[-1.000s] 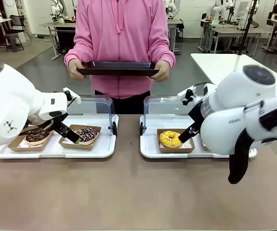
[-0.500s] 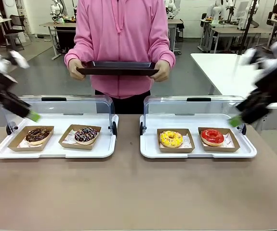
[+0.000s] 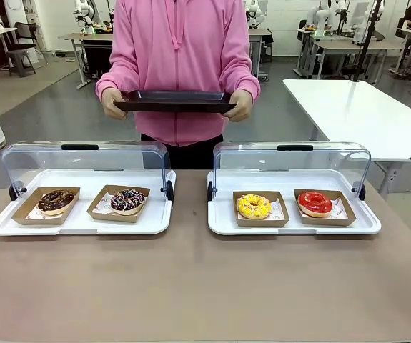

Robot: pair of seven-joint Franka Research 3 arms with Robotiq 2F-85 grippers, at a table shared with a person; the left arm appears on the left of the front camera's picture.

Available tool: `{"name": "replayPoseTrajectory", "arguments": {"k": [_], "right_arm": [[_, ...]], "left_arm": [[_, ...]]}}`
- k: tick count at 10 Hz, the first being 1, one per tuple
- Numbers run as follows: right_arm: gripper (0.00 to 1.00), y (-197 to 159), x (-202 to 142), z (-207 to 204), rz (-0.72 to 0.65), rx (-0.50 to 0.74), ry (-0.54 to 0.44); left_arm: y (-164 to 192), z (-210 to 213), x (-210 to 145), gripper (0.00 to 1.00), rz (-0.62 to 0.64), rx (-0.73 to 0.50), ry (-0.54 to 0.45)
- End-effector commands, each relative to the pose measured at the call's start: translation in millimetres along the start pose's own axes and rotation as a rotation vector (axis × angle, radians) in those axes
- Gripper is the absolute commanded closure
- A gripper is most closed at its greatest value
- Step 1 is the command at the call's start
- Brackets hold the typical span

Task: Provide the desired donut to the person.
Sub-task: Pick up and lift the Paper togo box containing the Donut pointed at by the person.

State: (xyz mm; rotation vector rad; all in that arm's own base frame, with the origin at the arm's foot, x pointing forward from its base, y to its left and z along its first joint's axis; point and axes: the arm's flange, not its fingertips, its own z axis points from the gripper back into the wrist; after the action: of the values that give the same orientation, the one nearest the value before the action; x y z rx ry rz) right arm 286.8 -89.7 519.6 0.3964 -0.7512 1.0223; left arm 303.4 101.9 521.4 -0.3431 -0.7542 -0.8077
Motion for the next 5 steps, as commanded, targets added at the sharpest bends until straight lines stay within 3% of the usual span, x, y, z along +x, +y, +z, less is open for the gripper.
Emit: {"name": "replayPoseTrajectory", "arguments": {"k": [1, 5], "right_arm": [[0.0, 0.0, -16.5, -16.0, -0.028, -0.018, -0.08], [0.0, -2.1, -23.0, -14.4, -0.01, -0.052, -0.177]], "left_arm": [[-64.7, -44.2, -67.5, 0.0, 0.012, 0.025, -0.046], [-56.0, -38.7, -65.0, 0.0, 0.028, 0.054, -0.101]]}}
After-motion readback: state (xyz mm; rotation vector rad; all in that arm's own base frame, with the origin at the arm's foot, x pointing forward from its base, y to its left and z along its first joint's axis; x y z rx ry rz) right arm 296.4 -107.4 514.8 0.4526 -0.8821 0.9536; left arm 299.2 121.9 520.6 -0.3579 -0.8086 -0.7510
